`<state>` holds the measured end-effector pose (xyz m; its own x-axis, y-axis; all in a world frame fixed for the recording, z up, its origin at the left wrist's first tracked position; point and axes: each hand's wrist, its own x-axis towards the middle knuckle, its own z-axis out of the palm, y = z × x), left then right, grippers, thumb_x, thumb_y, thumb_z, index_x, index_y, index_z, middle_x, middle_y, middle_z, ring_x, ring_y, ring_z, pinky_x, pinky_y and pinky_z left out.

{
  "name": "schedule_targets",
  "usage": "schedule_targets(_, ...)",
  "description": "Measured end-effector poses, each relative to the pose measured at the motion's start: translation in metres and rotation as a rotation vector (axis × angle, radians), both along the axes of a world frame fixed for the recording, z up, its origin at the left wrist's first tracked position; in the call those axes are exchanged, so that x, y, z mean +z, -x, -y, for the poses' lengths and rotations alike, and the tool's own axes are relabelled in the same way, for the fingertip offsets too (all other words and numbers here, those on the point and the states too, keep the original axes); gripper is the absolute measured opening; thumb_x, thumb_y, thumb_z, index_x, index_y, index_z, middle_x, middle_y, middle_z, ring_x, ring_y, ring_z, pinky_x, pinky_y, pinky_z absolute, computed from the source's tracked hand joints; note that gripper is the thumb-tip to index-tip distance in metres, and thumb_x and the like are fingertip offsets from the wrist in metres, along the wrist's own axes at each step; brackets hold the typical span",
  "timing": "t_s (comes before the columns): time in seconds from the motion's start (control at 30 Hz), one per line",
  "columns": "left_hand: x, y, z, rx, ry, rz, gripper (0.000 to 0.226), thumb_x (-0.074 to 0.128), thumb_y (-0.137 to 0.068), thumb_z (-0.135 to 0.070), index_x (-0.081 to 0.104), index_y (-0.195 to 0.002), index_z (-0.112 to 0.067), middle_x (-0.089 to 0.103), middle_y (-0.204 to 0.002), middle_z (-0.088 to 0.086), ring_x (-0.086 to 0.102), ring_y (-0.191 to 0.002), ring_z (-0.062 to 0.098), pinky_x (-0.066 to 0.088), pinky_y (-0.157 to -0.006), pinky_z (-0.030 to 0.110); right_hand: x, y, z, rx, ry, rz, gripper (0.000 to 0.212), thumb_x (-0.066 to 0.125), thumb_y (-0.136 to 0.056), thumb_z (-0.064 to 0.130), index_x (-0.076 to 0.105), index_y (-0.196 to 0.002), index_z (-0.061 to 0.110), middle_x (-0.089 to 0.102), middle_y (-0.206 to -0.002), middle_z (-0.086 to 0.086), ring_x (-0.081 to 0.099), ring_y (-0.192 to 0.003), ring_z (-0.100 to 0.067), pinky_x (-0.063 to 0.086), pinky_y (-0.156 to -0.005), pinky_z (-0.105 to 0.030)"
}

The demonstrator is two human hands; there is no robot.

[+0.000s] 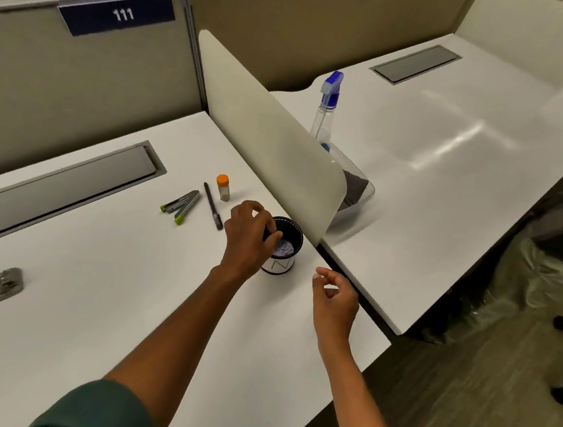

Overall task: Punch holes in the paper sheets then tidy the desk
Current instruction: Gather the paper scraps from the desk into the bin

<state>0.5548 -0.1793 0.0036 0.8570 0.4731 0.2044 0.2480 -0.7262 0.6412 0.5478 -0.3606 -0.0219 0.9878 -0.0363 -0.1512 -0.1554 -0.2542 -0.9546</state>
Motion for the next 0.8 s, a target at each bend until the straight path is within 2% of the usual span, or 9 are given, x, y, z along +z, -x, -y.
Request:
schedule_targets(0.1,0.0,-0.001,-0.003,-0.018,0.047,-0.01,0.01,0.072,-0.082,-0.021,0.063,-0.082,-0.017,0.05,-0.129,0.005,0.036,-0.127,0.024,0.023,-0.093,0.031,-0.001,-0.002,-0.003,-0.002,-0.007,0.006,0.012,0.063,-0.089,0.018,0.071,-0.096,0.025,0.066,-0.092,0.002,0.061,-0.076,-0.015,0.048,-0.056,-0.012)
schedule_targets(0.2,0.0,0.001,-0.006,-0.039,0.115,0.006,0.003,0.065,-0.089,-0.018,0.067,-0.091,-0.018,0.048,-0.136,0.007,0.033,-0.133,0.025,0.023,-0.104,0.033,-0.002,-0.003,-0.006,0.002,0.003,0.008,0.012,0.063,-0.09,0.018,0.07,-0.097,0.024,0.067,-0.091,0.002,0.061,-0.075,-0.014,0.048,-0.056,-0.015)
schedule_targets(0.3,0.001,0.011,-0.01,-0.018,0.159,0.047,0.013,0.059,-0.094,-0.02,0.066,-0.105,-0.02,0.048,-0.136,0.004,0.033,-0.133,0.02,0.02,-0.101,0.028,-0.004,0.0,-0.013,0.01,0.014,0.024,0.012,0.063,-0.09,0.017,0.071,-0.097,0.022,0.067,-0.092,0.004,0.061,-0.077,-0.013,0.049,-0.06,-0.018)
schedule_targets(0.43,-0.005,0.043,-0.017,0.07,0.158,0.119,0.018,0.059,-0.094,-0.022,0.061,-0.112,-0.022,0.049,-0.13,0.001,0.038,-0.128,0.019,0.029,-0.101,0.037,-0.008,0.016,-0.03,0.065,0.05,0.059,0.011,0.062,-0.09,0.016,0.07,-0.096,0.022,0.067,-0.09,0.004,0.062,-0.077,-0.012,0.05,-0.061,-0.019)
schedule_targets(0.53,-0.015,0.074,-0.026,0.105,0.128,0.069,0.028,0.059,-0.094,-0.028,0.057,-0.121,-0.021,0.048,-0.136,0.003,0.035,-0.134,0.019,0.031,-0.106,0.041,-0.009,0.029,-0.049,0.122,0.052,0.085,0.009,0.064,-0.09,0.018,0.068,-0.095,0.023,0.067,-0.088,0.005,0.063,-0.078,-0.012,0.053,-0.063,-0.02)
schedule_targets(0.6,-0.021,0.096,-0.033,0.117,0.1,-0.002,0.041,0.057,-0.095,-0.034,0.051,-0.133,-0.021,0.042,-0.147,0.003,0.029,-0.141,0.021,0.027,-0.112,0.043,-0.007,0.039,-0.066,0.175,0.044,0.122,0.008,0.065,-0.09,0.021,0.067,-0.096,0.025,0.067,-0.089,0.008,0.063,-0.079,-0.009,0.053,-0.063,-0.019)
schedule_targets(0.7,-0.026,0.13,-0.048,0.149,0.069,-0.095,0.059,0.05,-0.096,-0.046,0.034,-0.147,-0.022,0.024,-0.159,0.0,0.009,-0.15,0.018,0.014,-0.119,0.044,-0.005,0.051,-0.09,0.273,0.041,0.184,0.012,0.065,-0.089,0.025,0.066,-0.1,0.027,0.064,-0.095,0.011,0.062,-0.084,-0.005,0.049,-0.064,-0.016)
schedule_targets(0.8,-0.028,0.173,-0.07,0.226,0.034,-0.132,0.065,0.045,-0.096,-0.05,0.026,-0.151,-0.021,0.014,-0.162,-0.001,-0.001,-0.151,0.016,0.006,-0.12,0.045,-0.008,0.067,-0.114,0.432,0.105,0.259,0.028,0.066,-0.088,0.032,0.063,-0.115,0.023,0.059,-0.113,0.01,0.056,-0.1,-0.001,0.046,-0.079,-0.015)
